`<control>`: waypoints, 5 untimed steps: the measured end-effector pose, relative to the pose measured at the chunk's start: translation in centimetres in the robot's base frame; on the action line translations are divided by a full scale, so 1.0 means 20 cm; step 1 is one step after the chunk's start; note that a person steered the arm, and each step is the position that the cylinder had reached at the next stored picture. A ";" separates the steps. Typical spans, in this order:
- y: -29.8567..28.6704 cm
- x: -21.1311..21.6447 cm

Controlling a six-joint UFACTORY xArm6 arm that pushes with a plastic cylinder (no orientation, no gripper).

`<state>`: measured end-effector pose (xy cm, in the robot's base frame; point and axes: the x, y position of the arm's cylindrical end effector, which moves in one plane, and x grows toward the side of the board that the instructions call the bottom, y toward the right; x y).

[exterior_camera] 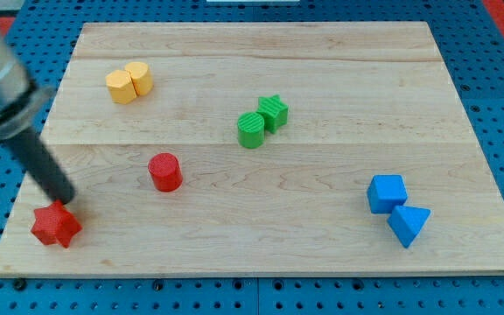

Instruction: Move the red circle towards the bottom left corner of the board

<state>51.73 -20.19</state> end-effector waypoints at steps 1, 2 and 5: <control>0.20 0.08; 0.50 0.19; 0.59 -0.02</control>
<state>51.42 -8.42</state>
